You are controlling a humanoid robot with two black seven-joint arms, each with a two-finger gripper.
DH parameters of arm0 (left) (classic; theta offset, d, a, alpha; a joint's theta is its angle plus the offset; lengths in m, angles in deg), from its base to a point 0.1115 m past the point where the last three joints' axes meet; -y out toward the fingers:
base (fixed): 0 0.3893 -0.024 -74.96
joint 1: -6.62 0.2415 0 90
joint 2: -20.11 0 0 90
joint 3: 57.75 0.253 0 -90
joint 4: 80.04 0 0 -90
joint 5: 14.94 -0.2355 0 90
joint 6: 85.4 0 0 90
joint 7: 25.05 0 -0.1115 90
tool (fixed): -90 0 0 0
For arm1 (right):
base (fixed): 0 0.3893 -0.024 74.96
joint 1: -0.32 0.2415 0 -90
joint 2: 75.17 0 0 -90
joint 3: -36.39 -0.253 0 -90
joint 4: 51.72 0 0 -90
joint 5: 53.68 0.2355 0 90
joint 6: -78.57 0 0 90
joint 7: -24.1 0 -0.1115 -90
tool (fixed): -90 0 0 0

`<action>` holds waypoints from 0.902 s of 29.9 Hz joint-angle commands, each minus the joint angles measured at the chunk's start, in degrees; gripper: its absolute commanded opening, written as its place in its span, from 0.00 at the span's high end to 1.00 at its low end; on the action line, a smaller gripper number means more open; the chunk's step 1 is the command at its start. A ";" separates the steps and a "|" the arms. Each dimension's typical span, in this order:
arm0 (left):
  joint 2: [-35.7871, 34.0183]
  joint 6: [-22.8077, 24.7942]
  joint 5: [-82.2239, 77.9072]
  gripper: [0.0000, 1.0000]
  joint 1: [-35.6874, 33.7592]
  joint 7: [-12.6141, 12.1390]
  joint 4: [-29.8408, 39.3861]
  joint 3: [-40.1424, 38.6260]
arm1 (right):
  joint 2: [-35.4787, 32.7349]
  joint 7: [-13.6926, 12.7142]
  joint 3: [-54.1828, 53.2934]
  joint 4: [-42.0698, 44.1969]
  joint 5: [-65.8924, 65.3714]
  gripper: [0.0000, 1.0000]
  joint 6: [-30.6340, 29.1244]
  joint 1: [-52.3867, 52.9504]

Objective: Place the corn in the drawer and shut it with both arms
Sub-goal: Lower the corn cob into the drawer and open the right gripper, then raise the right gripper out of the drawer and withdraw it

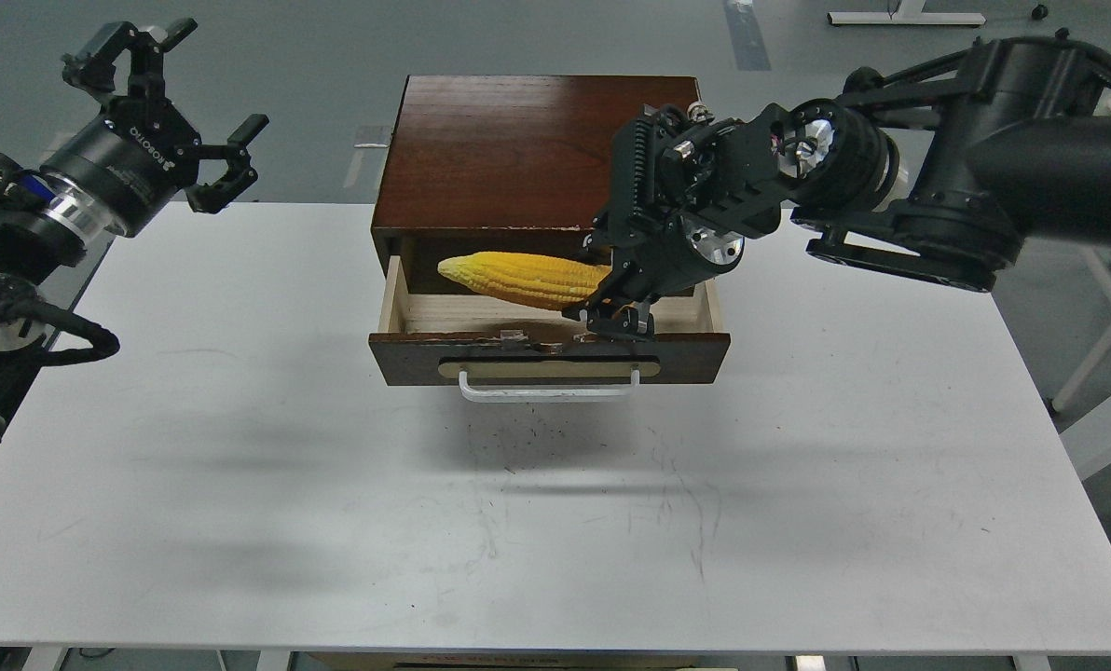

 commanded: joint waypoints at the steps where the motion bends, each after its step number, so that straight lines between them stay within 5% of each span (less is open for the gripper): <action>1: 0.00 0.00 0.00 0.01 -0.04 0.00 0.00 0.02 | -0.23 0.00 -0.16 -0.11 0.08 0.31 0.73 0.29; 17: -0.27 0.00 0.00 0.01 -0.04 0.00 0.00 -0.07 | -4.18 0.00 -7.00 -1.51 4.55 0.11 1.00 3.02; 27: -0.09 0.00 0.00 0.01 -0.04 0.00 0.00 0.02 | -17.01 0.00 -15.53 -1.16 41.81 0.04 1.17 -1.54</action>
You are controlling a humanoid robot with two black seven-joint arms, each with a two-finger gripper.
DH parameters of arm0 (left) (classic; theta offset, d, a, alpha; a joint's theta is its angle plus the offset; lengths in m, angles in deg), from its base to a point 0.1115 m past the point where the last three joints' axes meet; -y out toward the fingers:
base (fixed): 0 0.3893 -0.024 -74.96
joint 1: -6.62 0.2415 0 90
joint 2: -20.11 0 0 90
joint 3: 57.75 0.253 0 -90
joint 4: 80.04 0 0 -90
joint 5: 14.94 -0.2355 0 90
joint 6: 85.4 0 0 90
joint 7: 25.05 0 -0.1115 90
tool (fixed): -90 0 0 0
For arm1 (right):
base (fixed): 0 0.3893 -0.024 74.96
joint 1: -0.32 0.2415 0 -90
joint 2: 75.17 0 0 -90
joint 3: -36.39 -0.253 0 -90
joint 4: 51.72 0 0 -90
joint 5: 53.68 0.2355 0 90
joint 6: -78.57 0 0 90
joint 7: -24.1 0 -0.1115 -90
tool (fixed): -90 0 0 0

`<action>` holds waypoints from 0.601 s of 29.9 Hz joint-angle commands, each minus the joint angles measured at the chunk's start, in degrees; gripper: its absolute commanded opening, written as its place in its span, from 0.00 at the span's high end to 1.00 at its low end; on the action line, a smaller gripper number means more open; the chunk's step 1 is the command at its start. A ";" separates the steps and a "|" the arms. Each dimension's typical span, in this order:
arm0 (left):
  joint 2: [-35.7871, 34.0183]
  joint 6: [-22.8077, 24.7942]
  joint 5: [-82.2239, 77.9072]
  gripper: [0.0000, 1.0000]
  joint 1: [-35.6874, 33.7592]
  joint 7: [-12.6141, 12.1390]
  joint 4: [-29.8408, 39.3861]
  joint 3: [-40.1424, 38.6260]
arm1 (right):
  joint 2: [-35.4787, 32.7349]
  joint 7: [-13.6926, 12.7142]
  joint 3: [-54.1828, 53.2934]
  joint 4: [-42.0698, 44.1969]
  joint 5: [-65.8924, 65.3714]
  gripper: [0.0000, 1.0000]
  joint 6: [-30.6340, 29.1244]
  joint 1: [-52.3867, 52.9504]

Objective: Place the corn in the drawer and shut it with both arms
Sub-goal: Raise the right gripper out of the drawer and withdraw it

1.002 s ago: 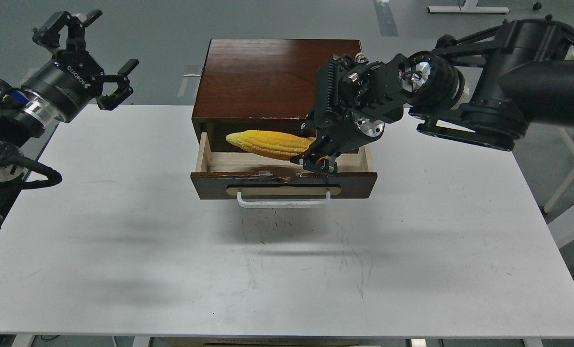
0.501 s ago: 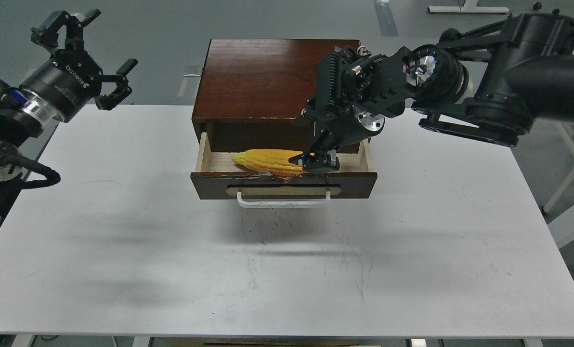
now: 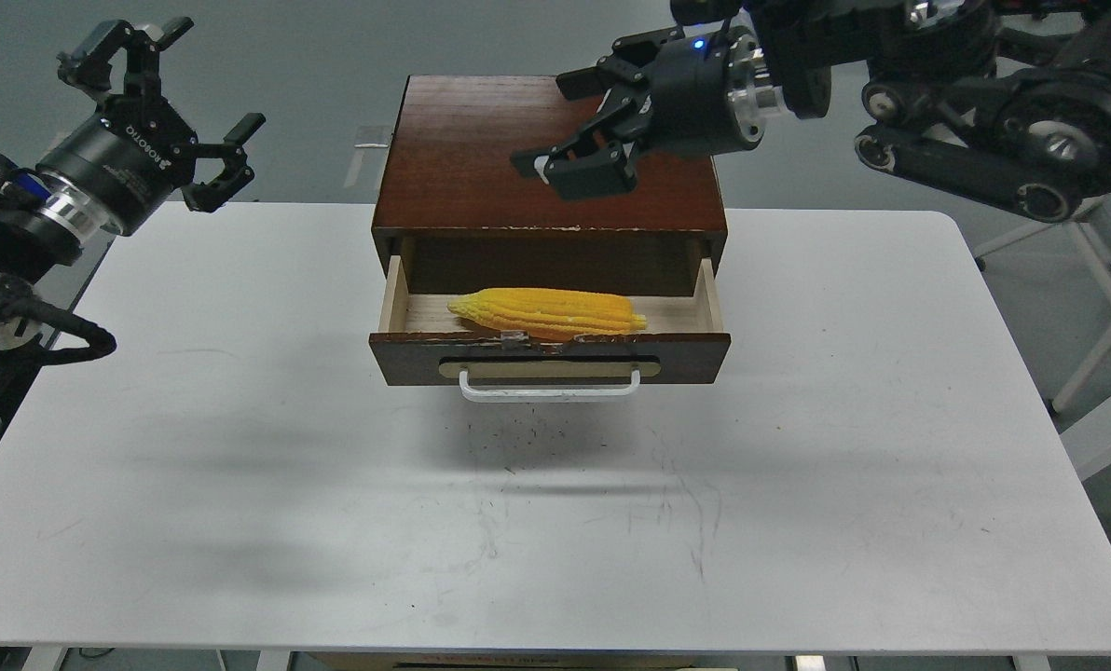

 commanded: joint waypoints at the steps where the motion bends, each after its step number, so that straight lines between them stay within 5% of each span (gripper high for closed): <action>1: 0.18 0.00 -0.08 0.01 0.01 0.00 -0.02 0.18 | -5.48 0.00 -5.21 0.39 15.40 0.02 0.23 -5.79; 4: 0.27 0.00 -1.13 0.01 0.01 0.35 -0.02 0.18 | -9.26 0.00 -11.62 0.56 24.20 0.02 0.40 -12.20; 8: 0.27 0.00 -3.59 0.01 0.01 5.26 -0.02 0.27 | -12.70 0.00 -24.27 0.82 33.62 0.01 0.41 -25.91; 18: 0.53 0.00 -4.39 0.01 0.10 6.15 -0.02 0.79 | -13.59 0.00 -37.32 4.95 48.90 0.00 0.32 -45.18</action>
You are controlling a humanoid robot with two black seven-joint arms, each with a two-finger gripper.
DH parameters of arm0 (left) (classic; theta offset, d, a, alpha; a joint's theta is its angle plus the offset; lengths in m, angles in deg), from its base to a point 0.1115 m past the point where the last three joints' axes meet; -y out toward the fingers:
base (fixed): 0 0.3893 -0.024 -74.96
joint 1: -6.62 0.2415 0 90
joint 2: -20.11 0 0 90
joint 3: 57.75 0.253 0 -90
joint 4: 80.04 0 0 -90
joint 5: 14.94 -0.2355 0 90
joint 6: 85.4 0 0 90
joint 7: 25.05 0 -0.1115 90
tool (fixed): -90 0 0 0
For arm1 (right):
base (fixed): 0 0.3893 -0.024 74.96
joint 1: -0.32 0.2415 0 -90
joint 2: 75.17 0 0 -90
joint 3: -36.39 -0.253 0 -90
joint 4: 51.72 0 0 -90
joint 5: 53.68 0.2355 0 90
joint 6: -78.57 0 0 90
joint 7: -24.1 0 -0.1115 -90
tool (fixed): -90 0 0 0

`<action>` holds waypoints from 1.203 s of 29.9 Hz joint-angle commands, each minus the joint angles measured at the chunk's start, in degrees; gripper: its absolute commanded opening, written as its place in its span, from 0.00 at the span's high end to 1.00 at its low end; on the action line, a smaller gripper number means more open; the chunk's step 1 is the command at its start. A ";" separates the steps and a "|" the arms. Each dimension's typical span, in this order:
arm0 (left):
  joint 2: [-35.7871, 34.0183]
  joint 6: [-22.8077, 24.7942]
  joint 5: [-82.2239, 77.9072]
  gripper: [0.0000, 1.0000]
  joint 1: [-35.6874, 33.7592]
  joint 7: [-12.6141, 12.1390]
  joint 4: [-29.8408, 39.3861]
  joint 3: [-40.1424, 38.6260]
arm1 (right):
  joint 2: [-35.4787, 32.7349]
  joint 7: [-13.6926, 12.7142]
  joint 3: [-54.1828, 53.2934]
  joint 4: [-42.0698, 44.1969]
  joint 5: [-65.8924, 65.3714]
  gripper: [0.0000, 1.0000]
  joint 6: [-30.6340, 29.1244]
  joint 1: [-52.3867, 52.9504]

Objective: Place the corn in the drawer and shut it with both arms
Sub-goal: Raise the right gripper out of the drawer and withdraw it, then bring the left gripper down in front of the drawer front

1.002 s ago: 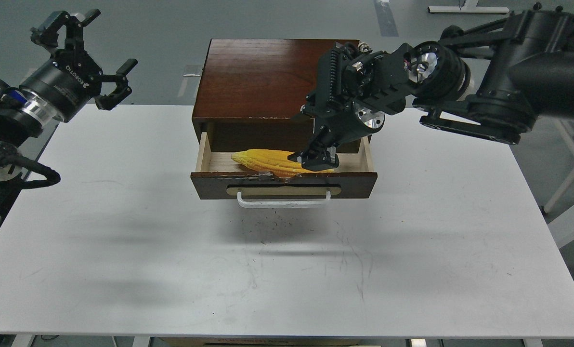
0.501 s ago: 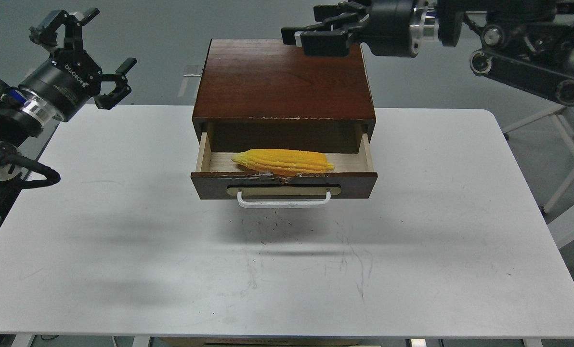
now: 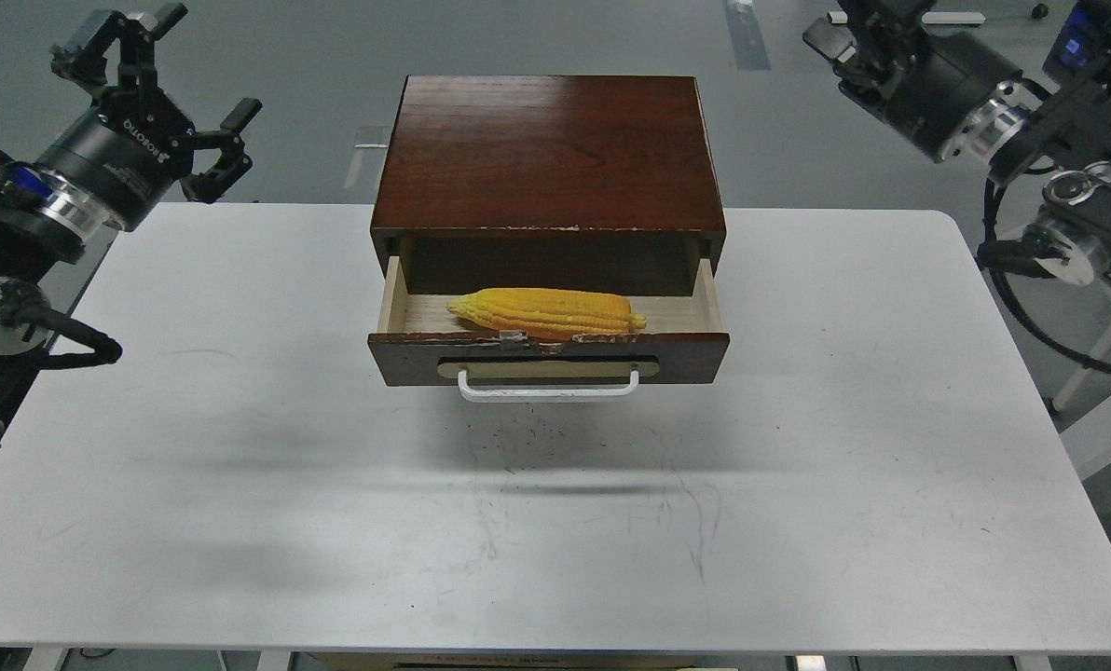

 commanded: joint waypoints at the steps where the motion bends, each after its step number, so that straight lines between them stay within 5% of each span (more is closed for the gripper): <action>1: 0.05 0.00 -0.05 0.01 -0.01 0.01 0.00 0.35 | 0.44 0.01 -1.28 3.32 11.16 0.00 -0.69 -5.49; 11: -0.48 0.00 -5.57 0.01 -0.18 0.44 1.31 0.17 | 0.79 0.01 -1.55 7.46 33.95 0.00 -10.71 -11.04; 21: -2.94 0.00 -30.51 0.06 -5.97 5.36 17.39 -0.80 | 2.64 0.01 -1.20 10.37 34.58 0.00 -11.68 -13.68; 36: 4.09 0.00 -63.42 0.08 -10.73 5.28 35.77 4.57 | 2.28 0.01 -0.49 10.45 34.40 0.00 -11.50 -13.76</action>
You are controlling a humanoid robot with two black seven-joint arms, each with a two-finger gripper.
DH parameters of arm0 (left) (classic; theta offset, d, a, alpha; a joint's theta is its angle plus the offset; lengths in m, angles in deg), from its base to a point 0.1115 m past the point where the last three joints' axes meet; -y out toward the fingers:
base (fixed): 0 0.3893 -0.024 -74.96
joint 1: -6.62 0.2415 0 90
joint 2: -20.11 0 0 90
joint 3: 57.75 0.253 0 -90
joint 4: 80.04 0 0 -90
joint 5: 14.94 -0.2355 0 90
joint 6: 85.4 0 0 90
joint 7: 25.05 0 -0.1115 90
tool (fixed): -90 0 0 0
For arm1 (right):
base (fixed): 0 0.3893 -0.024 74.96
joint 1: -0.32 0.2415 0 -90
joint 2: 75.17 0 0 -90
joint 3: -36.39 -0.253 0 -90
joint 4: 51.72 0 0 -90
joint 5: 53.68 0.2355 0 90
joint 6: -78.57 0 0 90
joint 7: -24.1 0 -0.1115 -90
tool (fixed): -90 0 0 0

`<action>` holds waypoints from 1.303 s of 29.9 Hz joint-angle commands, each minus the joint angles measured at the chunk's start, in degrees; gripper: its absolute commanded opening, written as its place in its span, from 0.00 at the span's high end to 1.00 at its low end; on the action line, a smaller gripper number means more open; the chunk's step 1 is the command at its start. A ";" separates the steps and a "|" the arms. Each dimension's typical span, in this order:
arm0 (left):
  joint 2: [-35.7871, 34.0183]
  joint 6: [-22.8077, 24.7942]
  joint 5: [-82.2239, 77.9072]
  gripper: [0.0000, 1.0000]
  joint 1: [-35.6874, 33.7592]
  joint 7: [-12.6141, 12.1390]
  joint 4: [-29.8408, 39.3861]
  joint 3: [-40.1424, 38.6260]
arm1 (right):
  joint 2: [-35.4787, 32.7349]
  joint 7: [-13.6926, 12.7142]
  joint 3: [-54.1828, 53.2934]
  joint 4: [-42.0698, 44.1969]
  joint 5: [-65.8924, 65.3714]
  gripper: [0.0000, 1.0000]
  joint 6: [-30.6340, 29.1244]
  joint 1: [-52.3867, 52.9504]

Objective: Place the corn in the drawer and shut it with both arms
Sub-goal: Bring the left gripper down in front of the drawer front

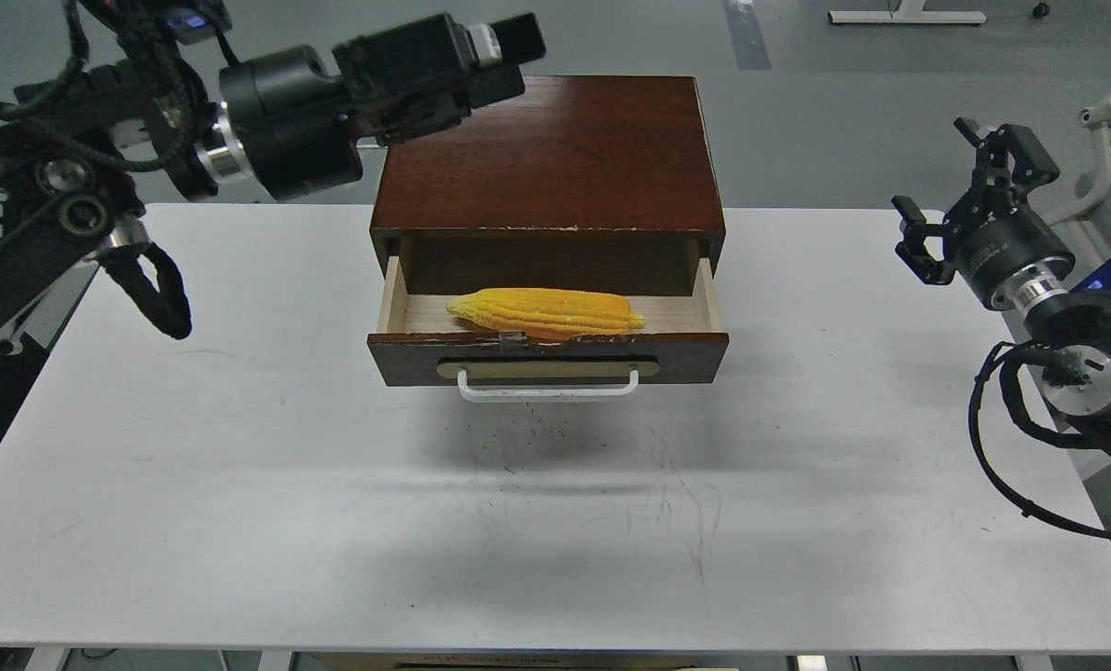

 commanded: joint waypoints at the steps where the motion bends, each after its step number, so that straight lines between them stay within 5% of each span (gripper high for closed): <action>1: 1.81 -0.01 -5.26 0.08 0.17 -0.24 2.61 4.28 | -0.17 0.00 0.41 -0.01 -0.15 0.00 0.07 0.00; 6: 3.66 -0.01 -7.92 0.17 0.26 -0.25 4.90 10.28 | -0.17 0.00 0.58 0.69 -0.32 0.00 0.16 -0.70; 11: 4.97 -0.01 -10.20 0.55 2.80 -0.25 4.99 15.55 | -0.34 0.00 0.58 0.69 -0.32 0.00 0.07 -1.32; 14: 5.06 -0.01 -10.90 0.67 5.79 -0.25 4.99 15.55 | -0.35 0.00 0.58 0.69 -0.32 0.00 0.07 -1.32; 16: 5.06 -0.01 -11.69 0.98 9.56 -0.33 4.99 15.55 | -0.43 0.00 0.58 0.69 -0.41 0.00 0.07 -1.32; 20: 4.63 -0.01 -11.61 1.00 13.79 -1.47 4.90 15.46 | -0.43 0.00 0.67 0.69 -0.41 0.00 0.07 -1.49; 30: 4.27 -0.01 -3.98 1.00 21.18 -9.38 3.24 12.91 | -0.52 0.00 0.67 0.60 -0.41 0.00 -0.02 -1.76; 39: 4.36 -2.08 -0.80 1.00 21.36 -10.70 -0.45 12.83 | -0.43 0.00 0.67 0.52 -0.41 0.00 -0.02 -2.11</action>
